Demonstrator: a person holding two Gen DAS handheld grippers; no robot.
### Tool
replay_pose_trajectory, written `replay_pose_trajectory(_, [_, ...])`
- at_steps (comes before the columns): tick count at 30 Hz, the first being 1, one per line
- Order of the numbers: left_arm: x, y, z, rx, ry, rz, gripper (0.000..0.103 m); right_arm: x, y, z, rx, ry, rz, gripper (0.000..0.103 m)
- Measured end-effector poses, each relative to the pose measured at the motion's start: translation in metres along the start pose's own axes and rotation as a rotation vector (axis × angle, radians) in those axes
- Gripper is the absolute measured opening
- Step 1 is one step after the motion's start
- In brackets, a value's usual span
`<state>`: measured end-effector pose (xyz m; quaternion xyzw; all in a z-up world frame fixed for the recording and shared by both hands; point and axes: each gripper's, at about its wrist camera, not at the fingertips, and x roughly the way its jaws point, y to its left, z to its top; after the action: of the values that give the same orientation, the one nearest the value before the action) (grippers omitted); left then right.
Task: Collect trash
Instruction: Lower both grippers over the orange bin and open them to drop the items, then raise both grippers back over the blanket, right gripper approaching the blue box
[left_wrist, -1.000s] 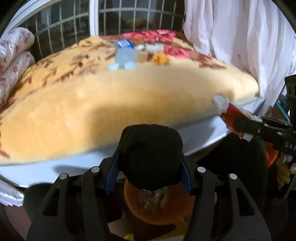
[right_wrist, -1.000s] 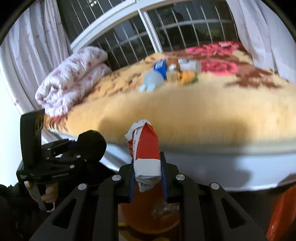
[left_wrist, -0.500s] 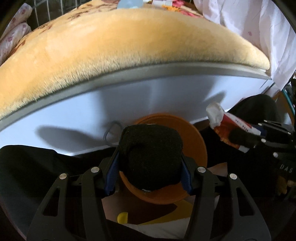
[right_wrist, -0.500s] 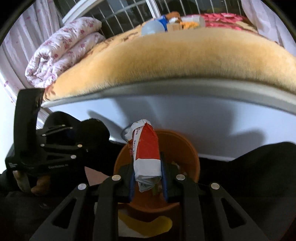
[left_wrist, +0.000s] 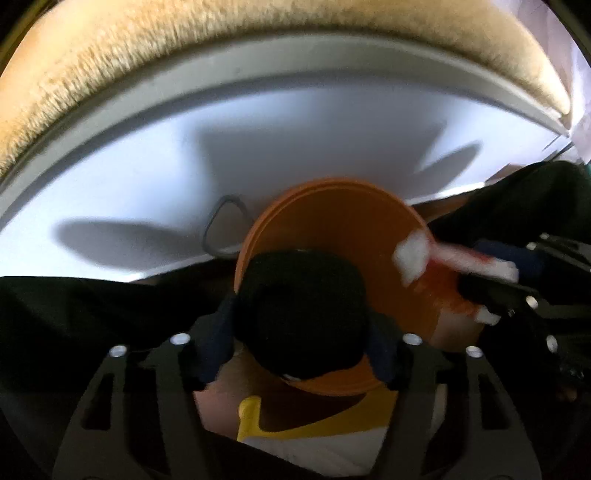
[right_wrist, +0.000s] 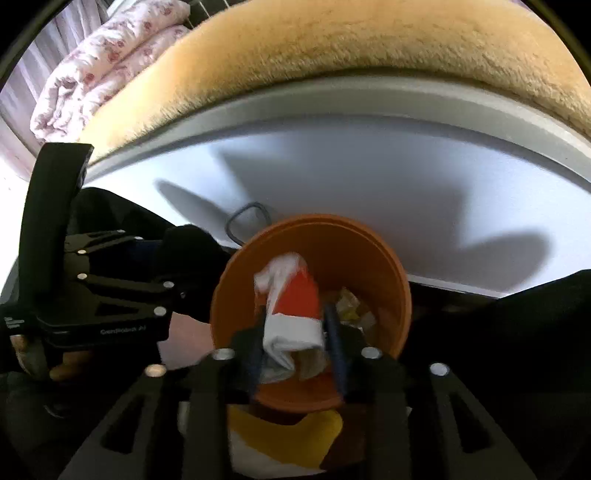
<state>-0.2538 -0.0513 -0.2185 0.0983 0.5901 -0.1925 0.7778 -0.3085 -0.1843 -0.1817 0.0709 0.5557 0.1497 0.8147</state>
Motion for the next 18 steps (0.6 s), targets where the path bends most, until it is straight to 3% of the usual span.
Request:
replay_pose_trajectory(2, [0.003, 0.000, 0.001, -0.003, 0.012, -0.002, 0.077, 0.000, -0.002, 0.000, 0.006, -0.002, -0.011, 0.051])
replay_pose_trajectory(14, [-0.003, 0.002, 0.001, -0.010, 0.004, -0.011, 0.078, -0.009, -0.018, -0.006, 0.056, -0.021, -0.008, 0.054])
replay_pose_trajectory(18, [-0.016, 0.001, 0.000, -0.008, -0.042, -0.006, 0.078, -0.016, -0.019, -0.008, 0.063, -0.050, -0.013, 0.057])
